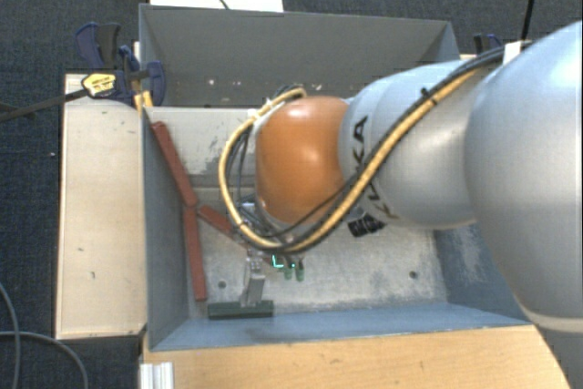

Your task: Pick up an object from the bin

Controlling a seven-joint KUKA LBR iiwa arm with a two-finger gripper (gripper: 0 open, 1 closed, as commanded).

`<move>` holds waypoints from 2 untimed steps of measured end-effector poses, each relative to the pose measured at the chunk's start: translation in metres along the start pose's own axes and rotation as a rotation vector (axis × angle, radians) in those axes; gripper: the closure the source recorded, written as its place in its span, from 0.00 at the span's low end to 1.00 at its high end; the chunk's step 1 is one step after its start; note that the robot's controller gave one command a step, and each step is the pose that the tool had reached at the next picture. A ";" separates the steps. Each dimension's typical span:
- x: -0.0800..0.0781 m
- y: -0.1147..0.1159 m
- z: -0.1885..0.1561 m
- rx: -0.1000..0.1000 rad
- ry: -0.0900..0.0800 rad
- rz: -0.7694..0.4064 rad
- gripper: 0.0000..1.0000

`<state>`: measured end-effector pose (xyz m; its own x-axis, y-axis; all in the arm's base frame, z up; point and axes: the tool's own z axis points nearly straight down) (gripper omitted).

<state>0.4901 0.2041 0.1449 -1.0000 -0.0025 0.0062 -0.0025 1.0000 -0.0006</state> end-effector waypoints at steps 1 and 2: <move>-0.002 -0.001 -0.004 -0.002 -0.007 0.005 0.00; 0.009 0.013 0.062 -0.002 -0.011 -0.122 0.00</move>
Offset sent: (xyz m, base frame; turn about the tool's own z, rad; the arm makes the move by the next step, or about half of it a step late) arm -0.0136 0.0146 -0.0749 -0.1427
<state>0.4803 0.2168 0.0825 -0.9923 -0.1239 -0.0053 -0.1239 0.9923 0.0018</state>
